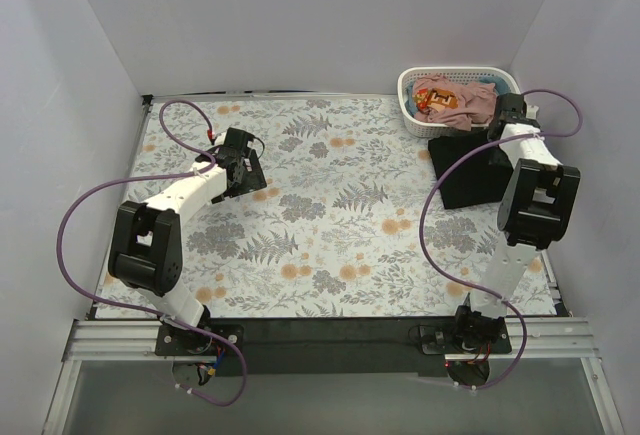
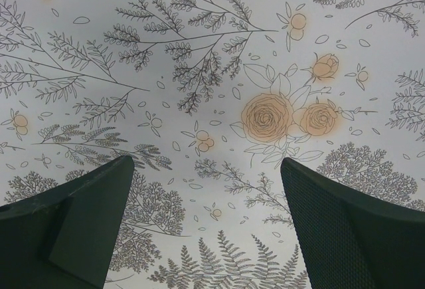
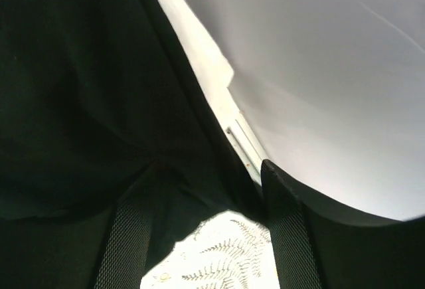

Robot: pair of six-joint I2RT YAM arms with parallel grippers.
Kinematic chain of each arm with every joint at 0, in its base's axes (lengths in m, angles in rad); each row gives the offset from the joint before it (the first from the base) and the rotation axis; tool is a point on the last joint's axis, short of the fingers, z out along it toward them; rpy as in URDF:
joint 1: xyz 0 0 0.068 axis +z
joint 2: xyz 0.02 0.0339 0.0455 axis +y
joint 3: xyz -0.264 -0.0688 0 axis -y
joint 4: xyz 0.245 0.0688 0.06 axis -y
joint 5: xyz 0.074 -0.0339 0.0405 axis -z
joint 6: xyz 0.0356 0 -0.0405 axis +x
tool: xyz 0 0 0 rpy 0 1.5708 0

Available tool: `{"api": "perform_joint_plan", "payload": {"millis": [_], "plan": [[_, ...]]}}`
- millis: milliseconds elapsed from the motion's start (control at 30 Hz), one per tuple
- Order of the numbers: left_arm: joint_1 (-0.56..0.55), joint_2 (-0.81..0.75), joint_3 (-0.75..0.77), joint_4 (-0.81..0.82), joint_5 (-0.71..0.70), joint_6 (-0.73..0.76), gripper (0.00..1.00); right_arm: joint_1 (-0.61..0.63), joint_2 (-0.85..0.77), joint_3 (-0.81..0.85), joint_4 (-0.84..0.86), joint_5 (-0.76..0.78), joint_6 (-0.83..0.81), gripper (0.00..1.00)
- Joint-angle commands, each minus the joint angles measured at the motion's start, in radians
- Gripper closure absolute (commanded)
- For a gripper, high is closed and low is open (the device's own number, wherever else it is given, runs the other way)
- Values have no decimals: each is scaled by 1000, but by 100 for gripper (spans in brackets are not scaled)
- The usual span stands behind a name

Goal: Fold and stack the t-shirts
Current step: Neatly place the folded tshirt to the corner

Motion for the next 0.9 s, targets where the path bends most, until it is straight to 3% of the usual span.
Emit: {"api": "perform_joint_plan", "payload": {"millis": [0,100,233,533,767,867], "plan": [[6,-9,12,-5,0,-3,8,-7,-83,-20,12,77,56,31],[6,-19,9,-5,1,-4,8,-7,-117,-31,-14,60,71,31],[6,-26,4,1,-5,-4,8,-7,-172,-90,-3,-90,69,35],[6,-18,5,1,-2,-3,8,-7,-307,-195,253,-423,41,40],[6,-1,5,1,-8,0,9,-36,-197,-118,327,-511,84,44],[6,5,2,1,-11,2,8,-59,-151,-103,377,-555,99,53]]}}
